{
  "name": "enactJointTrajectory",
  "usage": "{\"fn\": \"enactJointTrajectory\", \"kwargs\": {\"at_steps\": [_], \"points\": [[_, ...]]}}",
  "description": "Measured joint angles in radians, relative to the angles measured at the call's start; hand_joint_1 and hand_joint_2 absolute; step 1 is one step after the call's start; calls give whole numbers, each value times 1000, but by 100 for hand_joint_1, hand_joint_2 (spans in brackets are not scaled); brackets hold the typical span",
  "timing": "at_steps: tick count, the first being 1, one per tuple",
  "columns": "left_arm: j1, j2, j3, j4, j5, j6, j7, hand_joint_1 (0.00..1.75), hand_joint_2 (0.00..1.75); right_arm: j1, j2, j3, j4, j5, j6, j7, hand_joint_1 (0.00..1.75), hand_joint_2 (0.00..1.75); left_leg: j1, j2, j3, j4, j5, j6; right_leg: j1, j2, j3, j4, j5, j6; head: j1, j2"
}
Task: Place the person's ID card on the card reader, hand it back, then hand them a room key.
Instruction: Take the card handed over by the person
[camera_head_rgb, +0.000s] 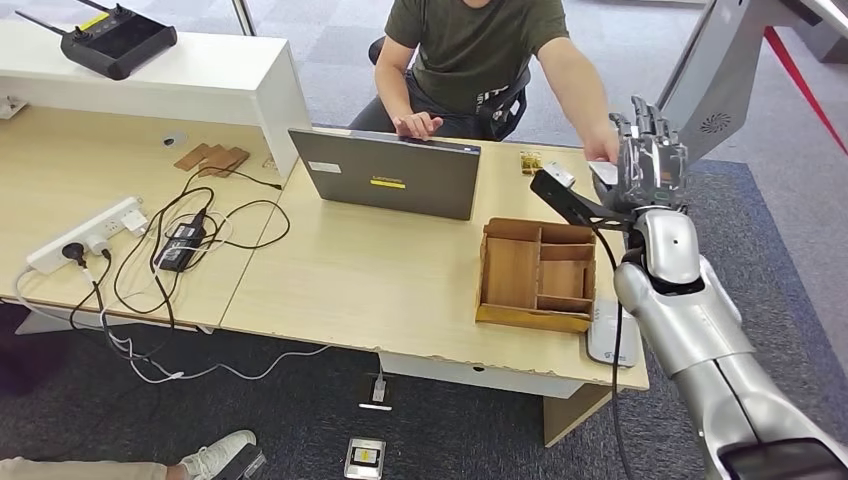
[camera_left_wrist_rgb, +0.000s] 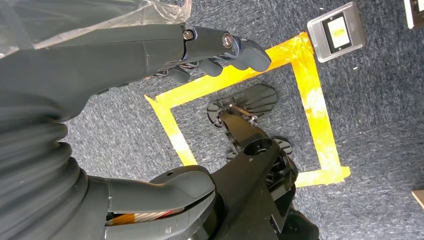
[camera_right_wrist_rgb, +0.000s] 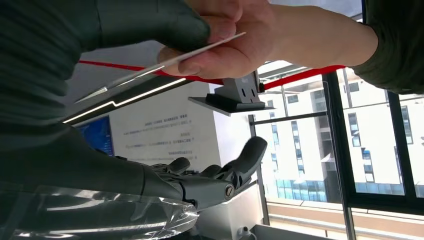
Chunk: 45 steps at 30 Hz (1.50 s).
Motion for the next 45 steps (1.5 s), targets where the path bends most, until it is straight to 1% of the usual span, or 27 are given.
{"fn": "enactJointTrajectory", "kwargs": {"at_steps": [6,12,16,18,23,25,26,27,31,33,40,45], "points": [[1,0,-3,0,0,2,-1,0,175,-13,22,13,77,-4,-32,-17,175,175,0,0,0,0,0,0,0,0,0,0,0,0,0,0],[2,0,-6,0,0,2,-4,0,175,-14,34,23,119,-7,-60,-27,175,175,0,1,0,0,0,0,0,0,-1,0,0,0,0,0],[4,0,-6,0,6,6,-4,0,175,-15,39,23,144,-29,-88,-49,175,175,0,1,0,0,0,0,0,0,-1,0,0,0,0,0],[7,0,-6,0,9,10,-6,0,175,-15,40,21,154,-65,-120,-75,175,175,0,1,0,0,0,0,0,0,-1,0,0,0,0,0],[20,0,-6,0,20,27,-19,0,175,18,39,-12,152,-229,-238,-177,175,175,0,1,1,0,0,0,0,0,-1,-1,0,0,0,0],[28,0,-6,0,27,36,-24,0,175,55,33,-31,128,-282,-268,-190,175,175,0,1,1,1,0,0,0,0,-1,-1,0,0,0,0],[32,0,-6,0,32,42,-28,0,175,83,27,-41,103,-299,-274,-180,175,175,0,1,1,1,0,0,0,0,0,-1,0,0,0,0],[38,0,-6,0,38,49,-32,0,175,116,19,-50,68,-308,-273,-160,175,175,1,1,1,1,-1,0,0,0,0,-1,0,0,0,0],[64,3,-5,1,58,68,-54,0,175,271,-18,-76,-123,-298,-237,-40,175,175,1,1,1,0,-2,-1,0,1,-1,-1,0,0,0,0],[74,5,-4,1,65,74,-66,0,175,340,-39,-92,-213,-282,-233,-8,175,175,1,2,2,0,-3,-1,1,2,-1,-2,-1,0,0,0],[107,9,4,1,86,89,-100,0,175,579,-103,-149,-454,-253,-242,25,175,175,1,2,2,0,-4,-1,1,2,0,-2,-2,-1,0,0],[123,12,11,1,101,98,-118,0,175,700,-135,-191,-541,-295,-276,39,175,175,1,2,2,0,-4,-1,1,2,0,-2,-2,-1,0,0]]}}
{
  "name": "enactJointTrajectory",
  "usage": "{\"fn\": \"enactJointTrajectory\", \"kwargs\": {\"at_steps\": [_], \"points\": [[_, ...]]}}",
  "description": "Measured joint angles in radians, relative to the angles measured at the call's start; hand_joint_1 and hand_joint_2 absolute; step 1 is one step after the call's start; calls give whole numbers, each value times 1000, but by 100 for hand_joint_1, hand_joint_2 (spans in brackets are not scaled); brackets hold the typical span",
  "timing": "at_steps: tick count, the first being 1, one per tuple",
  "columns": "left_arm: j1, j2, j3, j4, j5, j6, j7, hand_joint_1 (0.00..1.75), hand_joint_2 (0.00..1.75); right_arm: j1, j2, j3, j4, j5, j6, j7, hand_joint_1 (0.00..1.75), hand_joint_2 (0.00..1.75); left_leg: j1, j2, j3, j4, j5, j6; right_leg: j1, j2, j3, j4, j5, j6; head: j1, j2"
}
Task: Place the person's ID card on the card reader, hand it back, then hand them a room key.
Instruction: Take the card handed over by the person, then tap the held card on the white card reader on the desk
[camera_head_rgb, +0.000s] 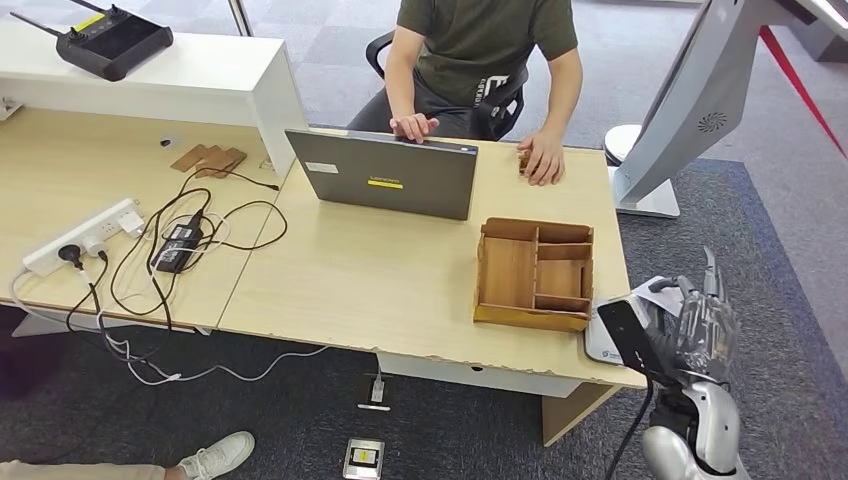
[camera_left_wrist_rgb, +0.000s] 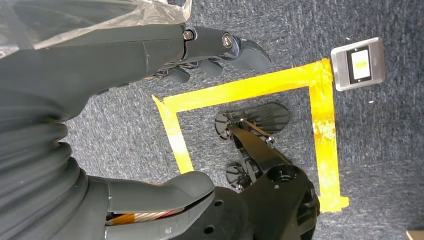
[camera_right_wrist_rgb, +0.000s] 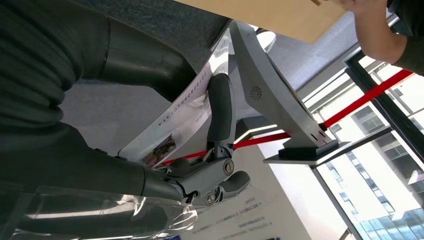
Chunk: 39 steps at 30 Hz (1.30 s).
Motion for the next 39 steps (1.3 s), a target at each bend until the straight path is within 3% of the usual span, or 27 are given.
{"fn": "enactJointTrajectory", "kwargs": {"at_steps": [3,9,25,39], "points": [[3,1,1,0,4,1,-8,0,175,48,-13,-12,-22,-43,21,9,175,175,0,0,0,0,0,0,0,0,0,0,0,0,0,0],[3,2,1,0,6,-4,-13,0,175,92,-20,-19,-22,-143,157,24,175,175,0,0,0,0,0,0,0,0,0,0,0,0,0,0],[3,3,1,0,14,-24,-23,0,175,81,-20,2,14,-192,354,24,175,175,0,0,-1,0,0,0,0,0,0,0,0,0,0,0],[2,3,1,0,17,-26,-24,0,175,38,-10,36,86,-264,382,-31,175,175,0,0,-1,0,0,0,0,0,0,0,0,0,0,0]]}}
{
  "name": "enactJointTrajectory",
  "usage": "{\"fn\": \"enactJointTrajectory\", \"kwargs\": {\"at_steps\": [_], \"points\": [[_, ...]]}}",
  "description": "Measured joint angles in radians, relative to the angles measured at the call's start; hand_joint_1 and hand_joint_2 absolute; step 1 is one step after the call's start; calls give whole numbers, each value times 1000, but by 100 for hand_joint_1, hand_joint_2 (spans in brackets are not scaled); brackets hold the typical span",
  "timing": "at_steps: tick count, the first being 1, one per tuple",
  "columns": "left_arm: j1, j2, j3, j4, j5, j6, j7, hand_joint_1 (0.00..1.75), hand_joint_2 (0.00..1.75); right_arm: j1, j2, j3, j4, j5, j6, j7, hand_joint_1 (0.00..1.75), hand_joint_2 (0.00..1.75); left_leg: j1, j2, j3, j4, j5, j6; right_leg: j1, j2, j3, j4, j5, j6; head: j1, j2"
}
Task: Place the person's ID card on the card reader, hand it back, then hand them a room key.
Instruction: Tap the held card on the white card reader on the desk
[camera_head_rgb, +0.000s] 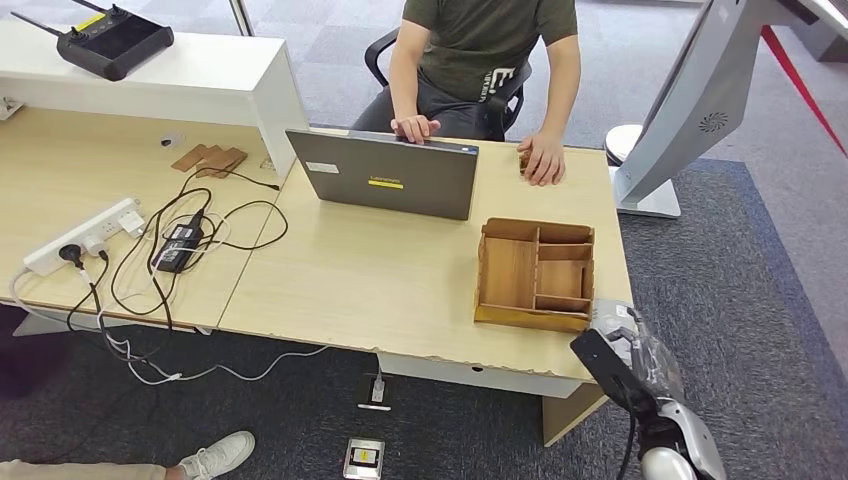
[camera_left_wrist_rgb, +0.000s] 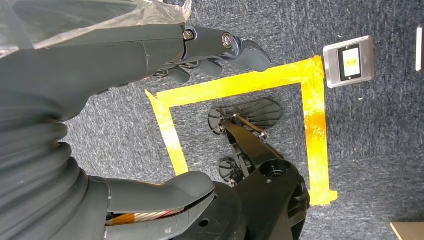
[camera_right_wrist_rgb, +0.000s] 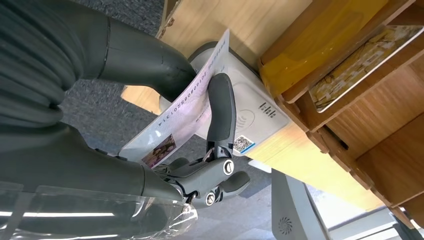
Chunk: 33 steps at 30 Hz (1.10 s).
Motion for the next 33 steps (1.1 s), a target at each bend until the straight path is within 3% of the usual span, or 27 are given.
{"fn": "enactJointTrajectory", "kwargs": {"at_steps": [11,21,28,33], "points": [[0,1,0,0,-1,8,0,0,175,-35,1,32,69,-43,-4,-9,175,175,0,0,0,0,0,0,0,0,0,0,0,0,0,0],[0,2,0,0,7,20,-2,0,175,-55,-2,55,109,-68,-67,-20,175,175,0,0,0,0,0,0,0,0,0,0,0,0,0,0],[1,7,0,0,28,22,-7,0,175,-66,-34,63,-31,116,-85,71,175,175,0,0,0,0,0,0,0,0,0,0,0,0,0,0],[1,8,-1,0,32,23,-11,0,175,-82,-46,55,-216,244,-85,71,175,175,0,0,0,0,0,0,0,0,0,1,0,0,0,0]]}}
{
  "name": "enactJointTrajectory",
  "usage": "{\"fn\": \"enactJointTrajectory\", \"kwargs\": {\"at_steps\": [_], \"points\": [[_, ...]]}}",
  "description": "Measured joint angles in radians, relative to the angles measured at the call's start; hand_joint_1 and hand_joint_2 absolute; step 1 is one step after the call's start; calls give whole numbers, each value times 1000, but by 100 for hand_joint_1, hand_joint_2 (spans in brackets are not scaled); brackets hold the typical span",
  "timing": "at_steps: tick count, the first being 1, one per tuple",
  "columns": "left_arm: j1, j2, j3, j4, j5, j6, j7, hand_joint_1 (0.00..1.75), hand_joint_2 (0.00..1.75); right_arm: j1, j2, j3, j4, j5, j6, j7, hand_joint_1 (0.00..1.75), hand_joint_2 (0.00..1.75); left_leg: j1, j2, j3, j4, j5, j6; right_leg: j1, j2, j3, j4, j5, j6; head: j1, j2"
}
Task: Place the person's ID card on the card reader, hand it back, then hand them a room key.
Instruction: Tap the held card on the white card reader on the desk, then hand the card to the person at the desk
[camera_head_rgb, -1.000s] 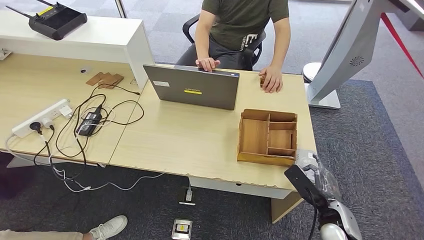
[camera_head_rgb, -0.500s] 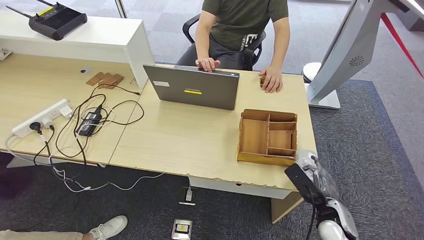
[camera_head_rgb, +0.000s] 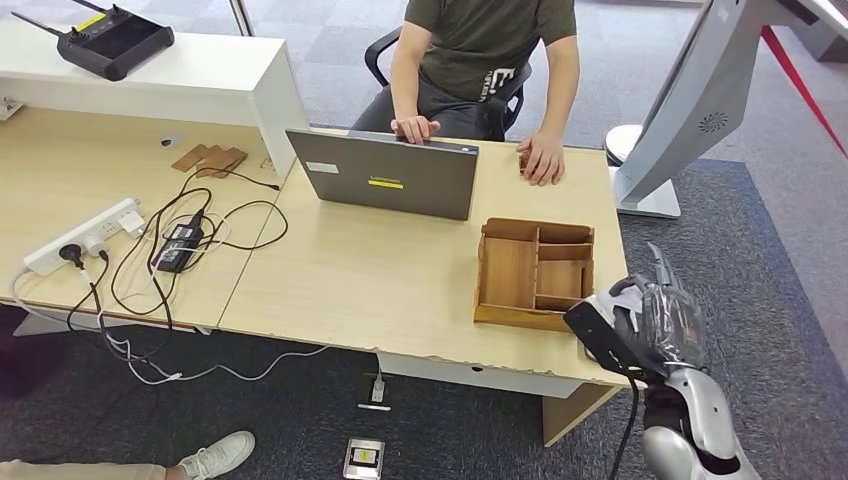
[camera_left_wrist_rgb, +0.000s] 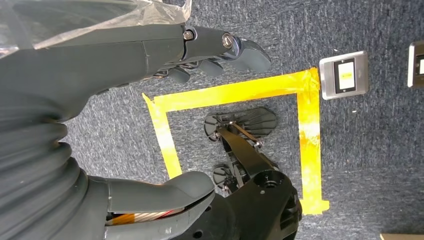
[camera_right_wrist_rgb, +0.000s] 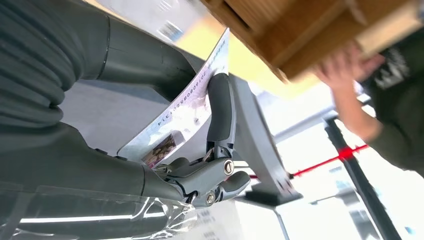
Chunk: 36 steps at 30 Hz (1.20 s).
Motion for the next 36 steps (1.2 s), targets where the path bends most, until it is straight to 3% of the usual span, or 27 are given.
{"fn": "enactJointTrajectory", "kwargs": {"at_steps": [6,12,16,24,36], "points": [[-4,0,-9,0,-29,3,-16,0,175,-76,14,15,-145,33,60,-66,175,175,0,0,0,0,0,0,0,0,0,0,0,0,0,0],[-38,-5,-31,-1,-80,0,7,0,175,-262,82,71,-138,-40,200,-117,175,175,0,0,-2,0,3,-1,1,0,-1,1,2,-1,0,0],[-74,-12,-54,-4,-121,-22,41,0,175,-411,145,107,-36,-98,252,-139,175,175,1,-1,-3,0,5,-2,1,0,-2,2,3,-1,0,0],[-117,-27,-86,-6,-141,-53,83,0,175,-625,274,184,261,-73,261,-164,175,175,1,-1,-4,0,5,-2,1,-1,-3,2,4,-1,0,0],[-114,-34,-100,-6,-119,-42,71,0,175,-737,419,238,567,-89,202,-217,175,175,2,-1,-5,0,5,-2,2,-1,-5,2,3,-1,0,0]]}}
